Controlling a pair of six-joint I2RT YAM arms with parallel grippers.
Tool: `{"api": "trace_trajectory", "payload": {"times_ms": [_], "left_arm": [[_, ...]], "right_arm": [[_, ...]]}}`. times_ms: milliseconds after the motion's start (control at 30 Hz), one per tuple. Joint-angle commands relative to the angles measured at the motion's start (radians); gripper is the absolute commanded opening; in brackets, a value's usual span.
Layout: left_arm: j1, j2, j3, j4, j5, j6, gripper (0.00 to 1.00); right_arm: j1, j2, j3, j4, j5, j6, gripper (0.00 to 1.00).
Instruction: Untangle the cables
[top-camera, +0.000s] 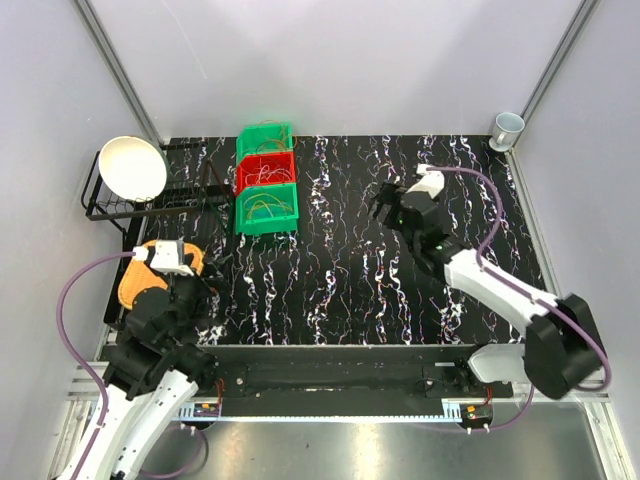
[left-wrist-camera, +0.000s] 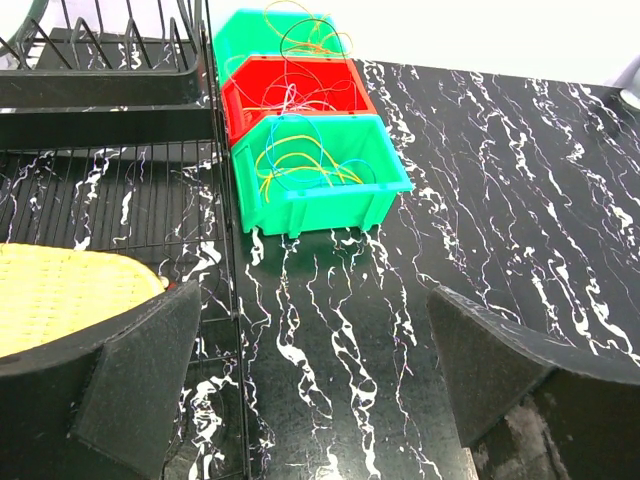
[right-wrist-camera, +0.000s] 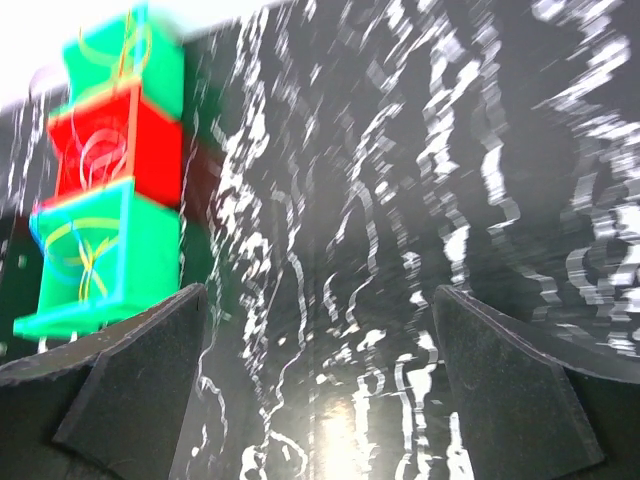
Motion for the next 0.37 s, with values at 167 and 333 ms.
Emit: {"api": "trace_trajectory", "payload": {"times_ms": [167,333], "left_arm": [[-0.004,0.036,-0.001,0.016,0.006,-0.003,0.99],[-0.003,0.028,-0.005,0.018,0.006,-0.006,0.99]], "right_arm": [[0.005,-0.211,-0.075,-0.05,0.185,-0.02,1.0],[0.005,-0.196,-0.049,-0.053,0.129,-0.044,1.0]]}}
